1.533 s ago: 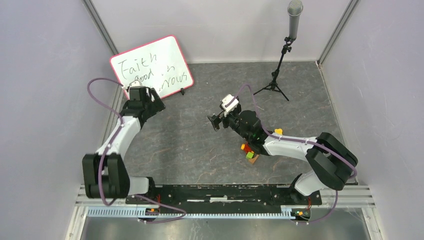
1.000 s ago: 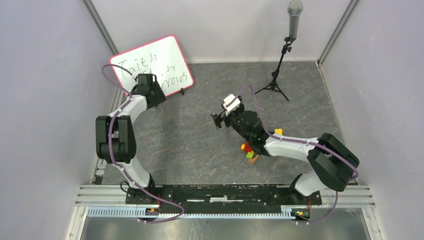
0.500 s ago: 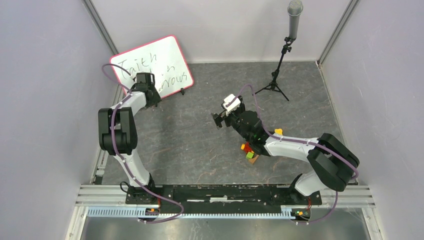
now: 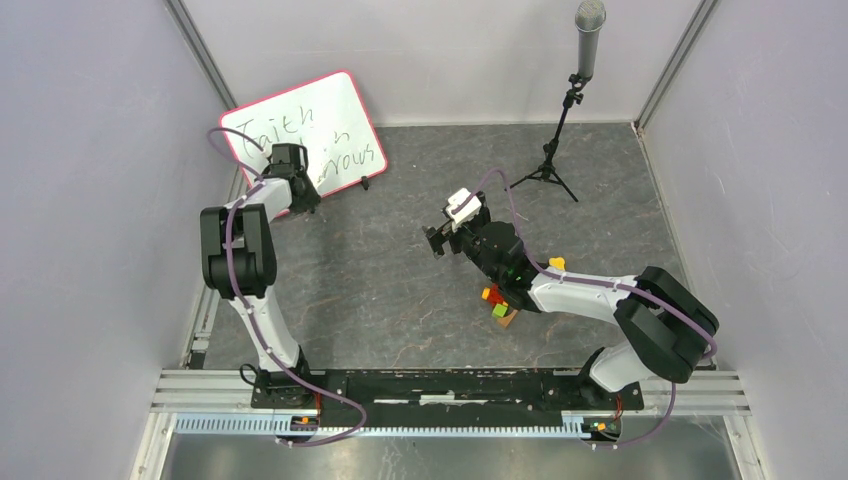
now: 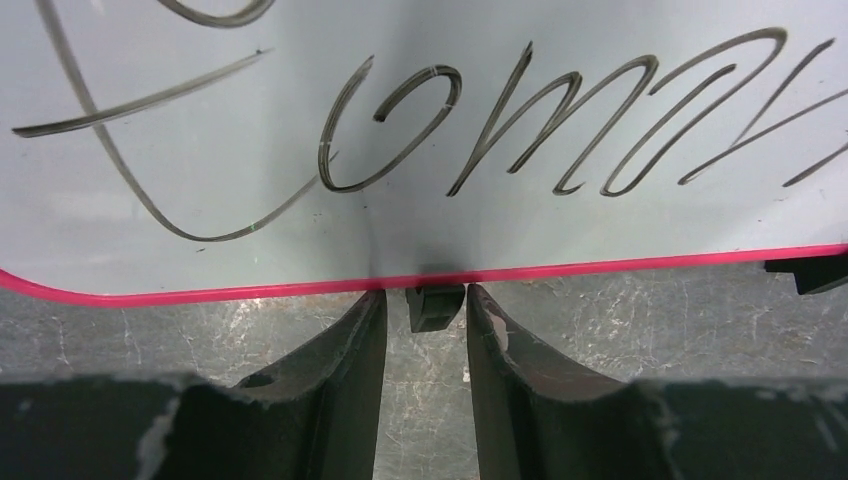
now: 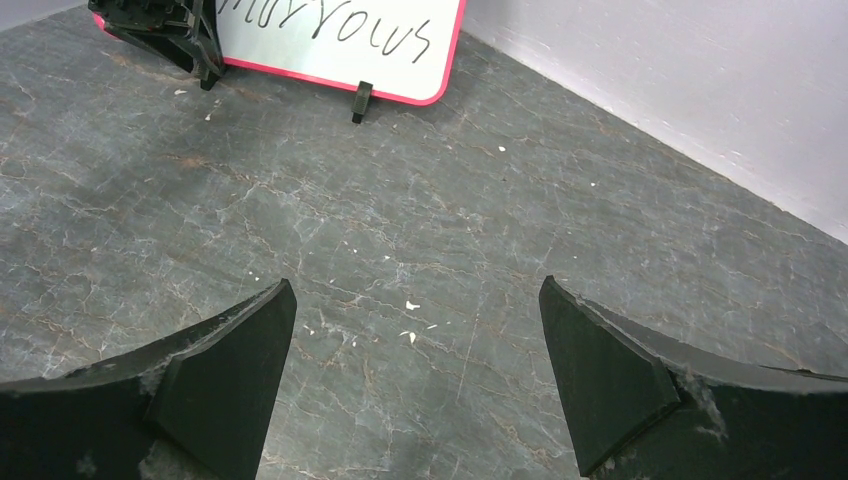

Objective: Erase the whiteboard

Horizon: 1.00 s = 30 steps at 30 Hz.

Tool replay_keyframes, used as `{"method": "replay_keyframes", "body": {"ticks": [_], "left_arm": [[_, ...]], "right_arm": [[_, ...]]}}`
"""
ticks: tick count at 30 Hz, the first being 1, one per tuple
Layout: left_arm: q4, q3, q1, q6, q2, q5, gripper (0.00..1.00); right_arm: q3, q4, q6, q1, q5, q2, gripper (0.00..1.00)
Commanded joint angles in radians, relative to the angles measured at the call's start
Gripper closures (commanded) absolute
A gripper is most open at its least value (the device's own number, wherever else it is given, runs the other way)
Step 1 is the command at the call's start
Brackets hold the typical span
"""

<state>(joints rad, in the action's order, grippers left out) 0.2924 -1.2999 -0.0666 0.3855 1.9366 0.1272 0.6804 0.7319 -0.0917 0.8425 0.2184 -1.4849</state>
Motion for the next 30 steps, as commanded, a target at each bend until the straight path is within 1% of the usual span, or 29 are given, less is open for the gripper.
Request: {"method": "replay_keyframes", "body": {"ticks": [1, 3, 6, 12, 16, 18, 19, 20, 25, 27, 30], "left_arm": [[0.003, -0.06, -0.006, -0.058, 0.031, -0.005, 0.59], [0.011, -0.064, -0.005, -0.063, 0.038, 0.003, 0.6], [0.012, -0.061, -0.005, -0.063, 0.039, 0.017, 0.66], [0.011, -0.05, 0.0, -0.065, 0.021, 0.026, 0.82], [0.018, -0.037, 0.045, -0.069, 0.002, 0.059, 0.91], [0.035, -0.036, 0.053, -0.069, -0.007, 0.056, 0.94], [0.046, -0.034, 0.092, -0.065, -0.014, 0.052, 0.96], [0.054, -0.028, 0.099, -0.057, -0.021, 0.055, 0.98], [0.074, 0.045, 0.156, -0.012, -0.078, 0.109, 0.98], [0.096, 0.063, 0.175, 0.03, -0.105, 0.114, 0.98], [0.089, 0.137, 0.19, 0.095, -0.165, 0.111, 0.98]], "right_arm": [[-0.005, 0.026, 0.01, -0.001, -0.01, 0.016, 0.02], [-0.005, 0.027, 0.01, -0.001, -0.01, 0.015, 0.02], [0.003, 0.02, 0.01, -0.001, -0.011, 0.009, 0.03], [0.019, 0.005, 0.009, -0.001, -0.008, -0.006, 0.02], [0.027, -0.003, 0.001, -0.002, 0.008, -0.018, 0.03], [0.027, -0.006, -0.004, -0.002, 0.016, -0.018, 0.03], [0.024, -0.006, -0.006, -0.002, 0.021, -0.017, 0.03], [0.021, -0.002, -0.009, -0.002, 0.024, -0.015, 0.03], [0.018, -0.002, -0.021, -0.002, 0.044, -0.013, 0.03], [0.018, -0.002, -0.025, -0.003, 0.051, -0.015, 0.02], [0.012, -0.002, -0.025, -0.003, 0.063, -0.015, 0.02]]}}
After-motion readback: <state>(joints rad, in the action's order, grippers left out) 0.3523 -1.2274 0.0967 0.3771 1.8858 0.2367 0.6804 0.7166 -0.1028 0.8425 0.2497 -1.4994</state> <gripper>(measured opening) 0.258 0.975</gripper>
